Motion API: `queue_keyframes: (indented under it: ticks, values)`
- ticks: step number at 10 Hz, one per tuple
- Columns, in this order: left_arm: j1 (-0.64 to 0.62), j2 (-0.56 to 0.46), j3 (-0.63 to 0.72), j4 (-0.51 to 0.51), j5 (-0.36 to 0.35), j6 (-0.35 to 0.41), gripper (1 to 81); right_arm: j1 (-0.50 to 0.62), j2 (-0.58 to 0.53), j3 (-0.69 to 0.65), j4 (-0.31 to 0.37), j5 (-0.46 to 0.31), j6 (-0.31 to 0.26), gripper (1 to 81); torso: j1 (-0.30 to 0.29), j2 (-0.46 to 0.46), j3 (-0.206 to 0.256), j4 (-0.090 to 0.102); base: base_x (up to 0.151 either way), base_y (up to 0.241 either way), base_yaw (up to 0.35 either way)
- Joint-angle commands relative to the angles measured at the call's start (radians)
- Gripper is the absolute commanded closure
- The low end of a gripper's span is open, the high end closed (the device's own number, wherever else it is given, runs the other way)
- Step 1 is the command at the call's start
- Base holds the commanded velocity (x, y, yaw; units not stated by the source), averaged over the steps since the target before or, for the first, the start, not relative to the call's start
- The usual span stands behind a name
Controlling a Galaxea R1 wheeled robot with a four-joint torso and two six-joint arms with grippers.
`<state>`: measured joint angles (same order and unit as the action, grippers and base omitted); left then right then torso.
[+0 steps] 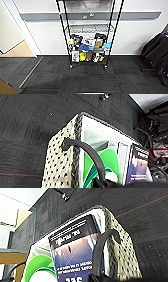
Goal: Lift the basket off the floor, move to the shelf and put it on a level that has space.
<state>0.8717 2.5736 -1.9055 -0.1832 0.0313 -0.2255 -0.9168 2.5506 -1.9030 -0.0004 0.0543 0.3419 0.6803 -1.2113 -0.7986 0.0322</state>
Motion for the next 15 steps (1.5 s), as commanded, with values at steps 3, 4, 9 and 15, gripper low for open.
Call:
queue_keyframes:
  ticks: [3, 4, 9, 15]
  values:
    - [-0.101, -0.033, 0.108, -0.022, 0.035, -0.008, 81.1, 0.1, -0.024, 0.108, -0.009, 0.032, 0.014, 81.1, -0.108, 0.165, 0.061, 0.0, 0.0, 0.0, 0.0]
    - [-0.098, -0.045, 0.128, -0.021, 0.033, -0.008, 81.1, 0.097, -0.031, 0.124, -0.01, 0.032, 0.012, 81.1, -0.132, 0.202, 0.088, 0.0, 0.0, 0.0, 0.0]
    - [-0.095, -0.125, 0.262, -0.018, 0.019, -0.008, 81.1, 0.075, -0.109, 0.246, -0.013, 0.095, 0.009, 81.1, -0.235, 0.359, 0.105, 0.0, 0.0, 0.0, 0.0]
    - [-0.104, -0.148, 0.322, -0.019, 0.013, -0.008, 81.1, 0.08, -0.133, 0.294, -0.012, 0.107, 0.012, 81.1, -0.351, 0.539, 0.246, 0.0, 0.0, 0.0, 0.0]
